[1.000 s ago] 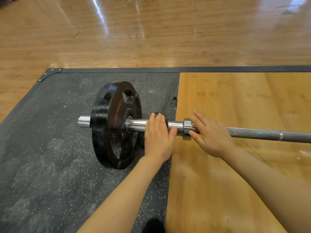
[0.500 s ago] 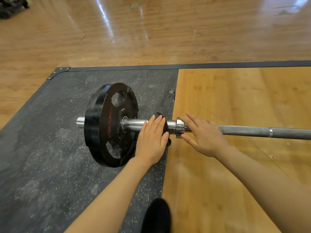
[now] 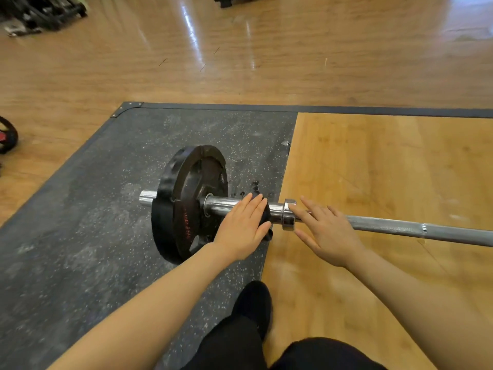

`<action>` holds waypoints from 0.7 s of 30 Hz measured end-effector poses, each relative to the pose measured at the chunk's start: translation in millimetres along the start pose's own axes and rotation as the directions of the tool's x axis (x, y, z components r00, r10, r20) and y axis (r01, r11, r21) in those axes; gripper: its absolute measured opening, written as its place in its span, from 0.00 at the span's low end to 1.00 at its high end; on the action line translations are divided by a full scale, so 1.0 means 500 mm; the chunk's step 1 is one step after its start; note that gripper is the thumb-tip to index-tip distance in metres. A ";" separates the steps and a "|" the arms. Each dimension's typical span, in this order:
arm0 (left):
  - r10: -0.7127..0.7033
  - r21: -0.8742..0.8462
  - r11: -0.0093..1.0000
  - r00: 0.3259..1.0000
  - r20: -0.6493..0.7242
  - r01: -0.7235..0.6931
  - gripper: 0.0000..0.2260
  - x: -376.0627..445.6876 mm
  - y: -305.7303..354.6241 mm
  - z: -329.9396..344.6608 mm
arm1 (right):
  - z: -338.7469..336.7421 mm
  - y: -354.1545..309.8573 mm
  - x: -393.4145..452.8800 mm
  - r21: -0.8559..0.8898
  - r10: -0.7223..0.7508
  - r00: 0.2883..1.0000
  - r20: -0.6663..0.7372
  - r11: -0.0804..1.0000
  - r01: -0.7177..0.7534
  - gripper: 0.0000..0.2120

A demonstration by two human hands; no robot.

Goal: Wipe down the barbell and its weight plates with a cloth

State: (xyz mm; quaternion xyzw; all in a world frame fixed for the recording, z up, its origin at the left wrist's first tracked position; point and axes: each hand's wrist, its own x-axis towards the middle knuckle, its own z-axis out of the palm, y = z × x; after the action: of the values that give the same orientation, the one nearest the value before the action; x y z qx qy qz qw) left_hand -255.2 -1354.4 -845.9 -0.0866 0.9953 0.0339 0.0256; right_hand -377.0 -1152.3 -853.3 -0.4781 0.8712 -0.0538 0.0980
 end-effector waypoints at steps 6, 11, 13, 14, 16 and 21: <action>-0.043 0.053 0.998 0.997 0.057 0.040 0.26 -0.066 -0.012 0.003 | -0.025 -0.010 -0.052 0.073 -0.007 1.000 -0.012 0.997 0.008 0.27; -0.088 -0.010 0.996 0.996 -0.024 0.088 0.26 -0.100 0.014 0.022 | -0.014 -0.004 -0.067 0.027 0.041 0.999 -0.021 0.999 -0.040 0.29; -0.084 -0.057 0.995 0.995 -0.054 0.081 0.27 -0.104 0.021 0.029 | 0.005 -0.010 -0.069 -0.002 0.048 0.999 -0.012 0.999 -0.048 0.29; -0.086 -0.083 0.993 0.994 -0.074 0.079 0.27 -0.104 0.026 0.033 | 0.015 -0.015 -0.071 -0.010 0.052 0.998 -0.016 0.999 -0.053 0.30; -0.092 -0.132 0.988 0.988 -0.121 0.076 0.26 -0.101 0.041 0.034 | 0.034 -0.027 -0.076 -0.047 0.064 0.996 -0.063 0.997 -0.067 0.31; -0.015 -0.143 0.990 0.980 -0.199 -0.014 0.26 -0.077 0.090 0.038 | 0.060 -0.034 -0.083 -0.123 0.081 0.989 -0.121 0.988 -0.096 0.31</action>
State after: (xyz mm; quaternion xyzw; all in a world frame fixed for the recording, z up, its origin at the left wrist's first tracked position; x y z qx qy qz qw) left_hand -224.4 -1302.2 -860.1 -0.0914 0.9878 0.0968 -0.0807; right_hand -334.6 -1126.2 -874.3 -0.4405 0.8973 -0.0205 0.0187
